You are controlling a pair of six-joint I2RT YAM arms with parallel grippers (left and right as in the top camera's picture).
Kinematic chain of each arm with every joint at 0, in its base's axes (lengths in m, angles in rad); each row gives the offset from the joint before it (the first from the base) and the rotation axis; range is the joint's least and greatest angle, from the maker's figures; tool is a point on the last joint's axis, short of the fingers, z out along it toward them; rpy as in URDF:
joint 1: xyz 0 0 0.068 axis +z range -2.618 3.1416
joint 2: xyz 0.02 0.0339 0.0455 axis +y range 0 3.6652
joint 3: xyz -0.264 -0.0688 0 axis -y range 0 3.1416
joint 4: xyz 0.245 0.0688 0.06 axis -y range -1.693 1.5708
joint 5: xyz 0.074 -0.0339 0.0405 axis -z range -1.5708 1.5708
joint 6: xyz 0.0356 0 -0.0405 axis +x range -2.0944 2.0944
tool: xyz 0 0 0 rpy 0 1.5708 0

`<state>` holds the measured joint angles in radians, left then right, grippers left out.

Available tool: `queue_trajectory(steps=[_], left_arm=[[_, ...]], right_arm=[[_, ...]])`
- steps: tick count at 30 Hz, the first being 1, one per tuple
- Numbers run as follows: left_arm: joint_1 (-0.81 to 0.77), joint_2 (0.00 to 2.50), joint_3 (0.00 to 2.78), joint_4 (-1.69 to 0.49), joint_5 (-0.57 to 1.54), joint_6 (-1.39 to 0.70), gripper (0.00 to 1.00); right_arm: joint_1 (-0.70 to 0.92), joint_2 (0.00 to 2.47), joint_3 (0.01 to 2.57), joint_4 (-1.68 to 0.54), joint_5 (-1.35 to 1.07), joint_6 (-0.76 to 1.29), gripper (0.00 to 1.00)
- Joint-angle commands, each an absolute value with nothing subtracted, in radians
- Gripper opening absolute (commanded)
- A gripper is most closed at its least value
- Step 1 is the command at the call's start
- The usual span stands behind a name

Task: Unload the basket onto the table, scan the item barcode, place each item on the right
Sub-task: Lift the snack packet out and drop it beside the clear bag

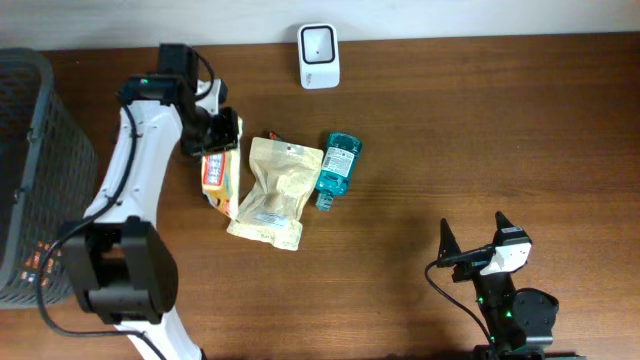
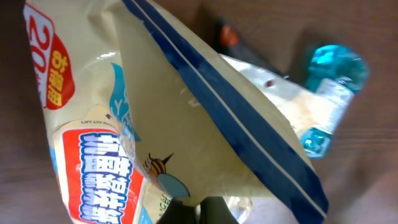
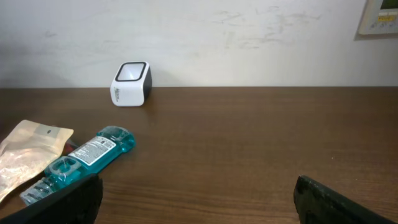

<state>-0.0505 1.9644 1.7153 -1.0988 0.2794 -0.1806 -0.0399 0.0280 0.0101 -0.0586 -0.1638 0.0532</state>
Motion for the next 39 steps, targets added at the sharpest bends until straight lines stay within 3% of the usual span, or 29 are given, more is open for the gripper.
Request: queue_trajectory(steps=[1, 4, 5, 6, 7, 9, 12, 17, 20, 23, 28, 35, 39], left_arm=[[-0.084, 2.003, 1.666, -1.055, 0.280, -0.243, 0.00], [-0.110, 2.031, 1.655, -1.029, 0.280, -0.256, 0.00], [-0.117, 2.039, 1.655, -1.022, 0.279, -0.258, 0.06], [-0.123, 2.041, 1.655, -1.016, 0.279, -0.258, 0.20], [-0.127, 2.042, 1.655, -1.005, 0.279, -0.258, 0.41], [-0.126, 2.042, 1.657, -0.990, 0.280, -0.258, 0.43], [-0.126, 2.042, 1.683, -0.988, 0.284, -0.258, 0.58], [-0.109, 2.041, 1.882, -1.110, 0.290, -0.199, 0.62], [-0.065, 2.041, 2.158, -1.277, 0.215, -0.161, 0.64], [-0.031, 2.041, 2.363, -1.399, 0.153, -0.093, 0.80], [0.040, 2.041, 2.690, -1.560, -0.003, -0.058, 0.94], [0.243, 2.044, 2.832, -1.451, -0.289, -0.010, 0.97], [0.398, 2.049, 2.814, -1.409, -0.303, -0.012, 0.99]], right_arm=[[-0.046, 0.024, 0.006, -0.064, -0.176, 0.064, 0.98], [-0.046, 0.024, 0.006, -0.064, -0.176, 0.064, 0.98], [-0.046, 0.024, 0.006, -0.064, -0.176, 0.064, 0.98], [-0.046, 0.024, 0.006, -0.064, -0.176, 0.064, 0.98], [-0.046, 0.024, 0.006, -0.064, -0.176, 0.064, 0.98], [-0.046, 0.024, 0.006, -0.064, -0.176, 0.064, 0.98], [-0.046, 0.024, 0.006, -0.064, -0.176, 0.064, 0.98], [-0.046, 0.024, 0.006, -0.064, -0.176, 0.064, 0.98], [-0.046, 0.024, 0.006, -0.064, -0.176, 0.064, 0.98], [-0.046, 0.024, 0.006, -0.064, -0.176, 0.064, 0.98], [-0.046, 0.024, 0.006, -0.064, -0.176, 0.064, 0.98], [-0.046, 0.024, 0.006, -0.064, -0.176, 0.064, 0.98], [-0.046, 0.024, 0.006, -0.064, -0.176, 0.064, 0.98]])
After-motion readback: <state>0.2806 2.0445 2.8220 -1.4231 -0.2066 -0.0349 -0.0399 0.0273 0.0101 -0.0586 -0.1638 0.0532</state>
